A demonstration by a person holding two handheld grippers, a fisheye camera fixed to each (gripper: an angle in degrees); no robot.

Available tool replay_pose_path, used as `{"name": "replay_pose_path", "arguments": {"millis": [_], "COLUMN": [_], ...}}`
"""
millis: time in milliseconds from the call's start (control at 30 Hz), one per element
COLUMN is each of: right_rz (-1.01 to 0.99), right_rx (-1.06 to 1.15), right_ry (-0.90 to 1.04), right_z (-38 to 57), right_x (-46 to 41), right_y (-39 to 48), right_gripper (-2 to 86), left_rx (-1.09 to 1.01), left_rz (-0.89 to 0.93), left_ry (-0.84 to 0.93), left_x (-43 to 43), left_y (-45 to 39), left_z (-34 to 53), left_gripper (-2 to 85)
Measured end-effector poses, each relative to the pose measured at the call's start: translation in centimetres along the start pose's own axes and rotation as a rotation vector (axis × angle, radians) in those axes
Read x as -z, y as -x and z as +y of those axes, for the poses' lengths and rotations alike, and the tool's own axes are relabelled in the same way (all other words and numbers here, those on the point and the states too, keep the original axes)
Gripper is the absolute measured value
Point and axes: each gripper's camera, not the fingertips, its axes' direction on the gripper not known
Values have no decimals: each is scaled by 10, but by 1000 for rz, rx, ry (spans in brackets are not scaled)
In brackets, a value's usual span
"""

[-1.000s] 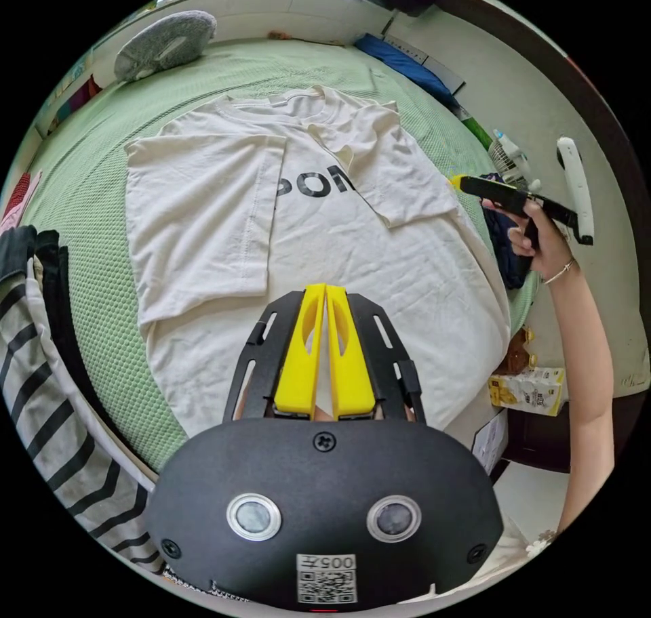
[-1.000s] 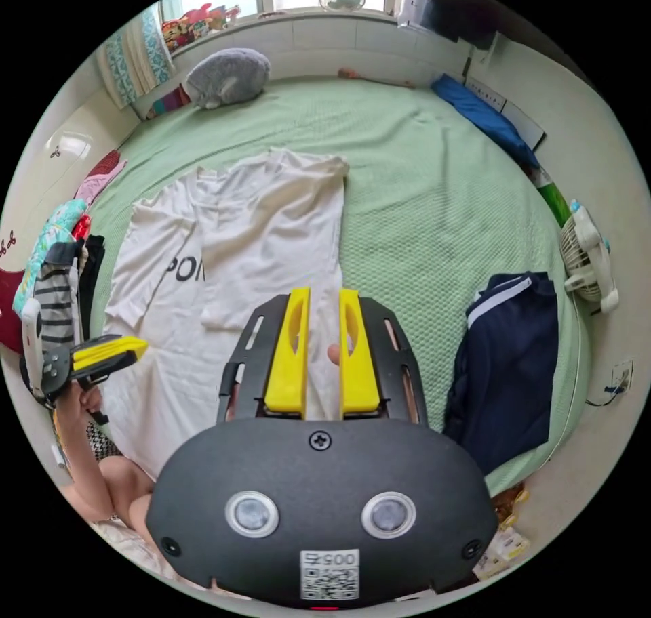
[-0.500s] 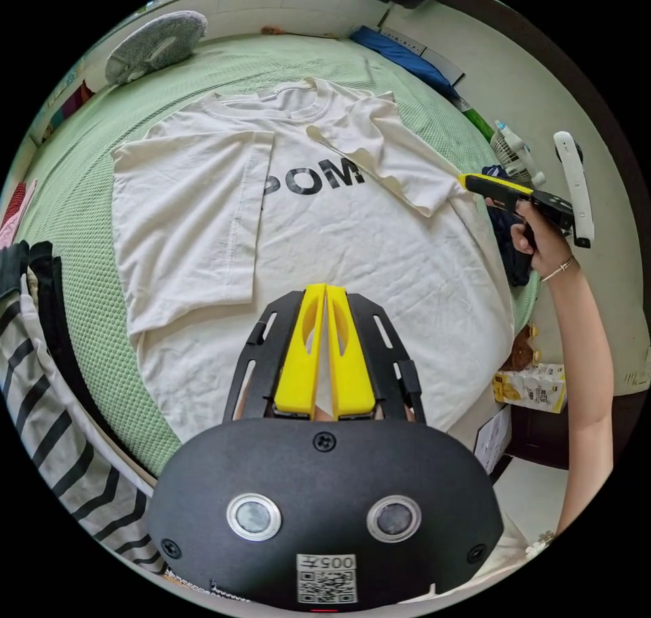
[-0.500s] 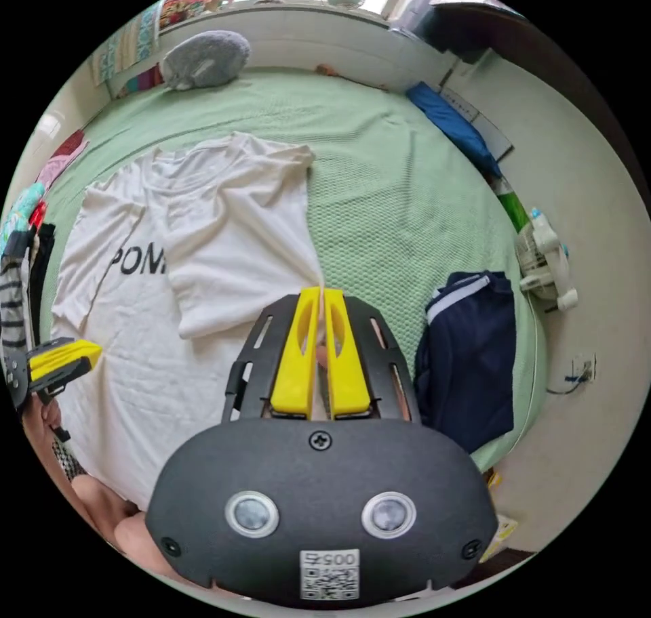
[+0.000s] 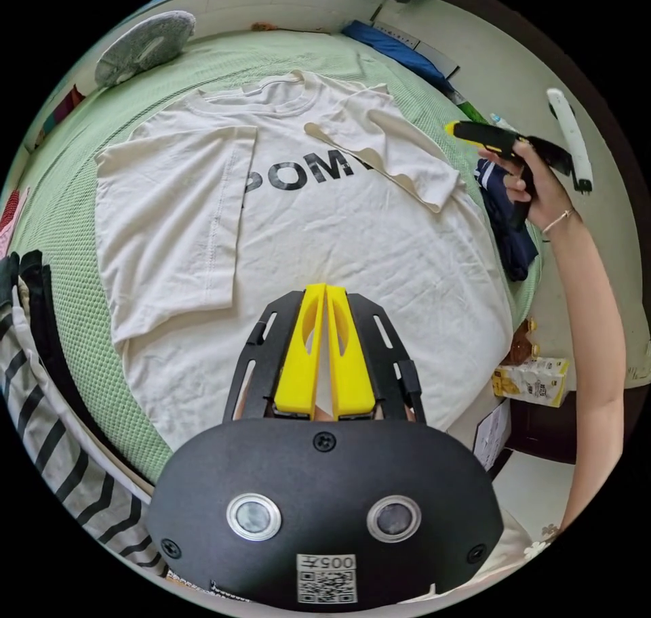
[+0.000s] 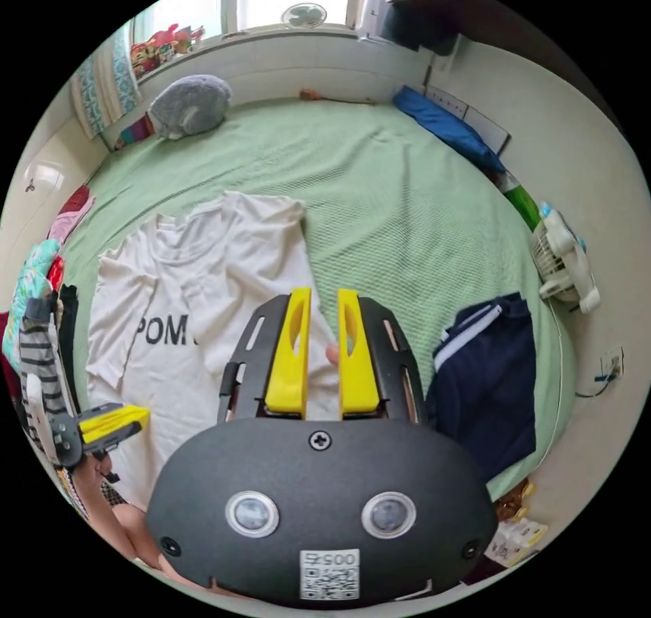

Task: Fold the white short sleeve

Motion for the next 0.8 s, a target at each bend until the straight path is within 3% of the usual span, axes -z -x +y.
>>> {"name": "replay_pose_path", "arguments": {"millis": [367, 567, 800], "right_rz": [-242, -78, -151], "right_rx": [-378, -170, 84], "right_ry": [20, -46, -95], "right_z": [-63, -78, -83], "right_x": [-69, -67, -41], "right_y": [-11, 46, 104], "right_gripper": [-7, -9, -4], "left_rx": [22, 41, 37], "left_rz": [73, 144, 136], "left_ry": [19, 10, -2], "left_x": [-17, -22, -25], "left_y": [17, 31, 32], "left_z": [-13, -14, -12], "left_gripper": [-5, -5, -5]}}
